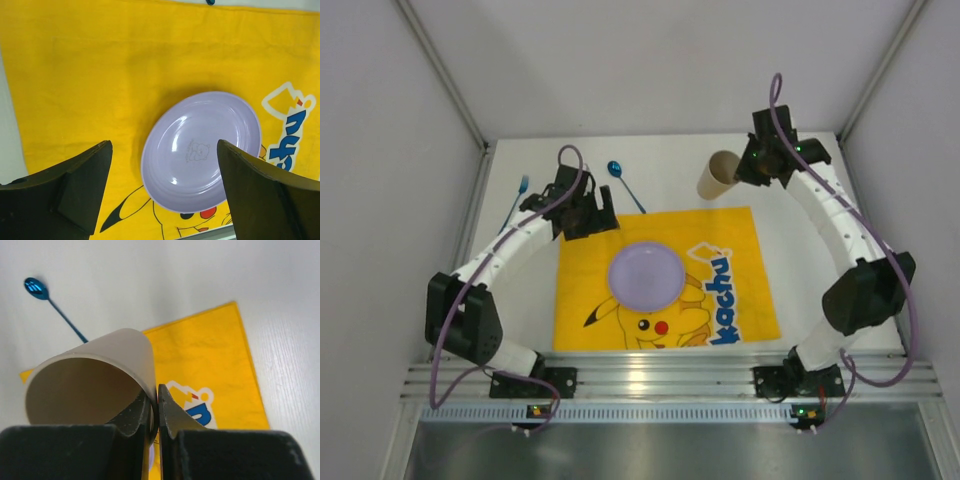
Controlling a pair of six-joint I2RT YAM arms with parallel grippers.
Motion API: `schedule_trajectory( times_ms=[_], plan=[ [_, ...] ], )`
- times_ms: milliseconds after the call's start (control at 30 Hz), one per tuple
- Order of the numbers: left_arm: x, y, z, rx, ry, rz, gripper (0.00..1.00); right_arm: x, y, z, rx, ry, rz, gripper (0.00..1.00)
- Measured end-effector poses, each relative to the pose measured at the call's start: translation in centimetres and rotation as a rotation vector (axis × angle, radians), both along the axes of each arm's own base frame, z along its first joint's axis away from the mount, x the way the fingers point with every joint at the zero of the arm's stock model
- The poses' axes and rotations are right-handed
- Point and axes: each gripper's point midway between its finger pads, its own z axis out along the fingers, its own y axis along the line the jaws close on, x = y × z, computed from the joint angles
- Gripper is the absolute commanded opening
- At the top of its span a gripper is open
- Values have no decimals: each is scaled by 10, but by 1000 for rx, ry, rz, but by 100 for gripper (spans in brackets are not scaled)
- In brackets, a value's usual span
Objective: Set the dinner table for one person
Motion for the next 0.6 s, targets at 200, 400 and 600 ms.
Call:
schedule_trajectory(
  times_ms=[200, 400, 600],
  plan=[
    [-2, 5, 6, 5, 19, 28, 91, -13, -26, -79, -77, 176, -34, 0],
    [-16, 10, 17, -13, 42, 70, 91, -11, -32, -118, -138, 255, -25, 0],
    [-19, 16, 43, -41, 3, 149, 91, -10, -37, -122, -177, 254, -14, 30]
  ],
)
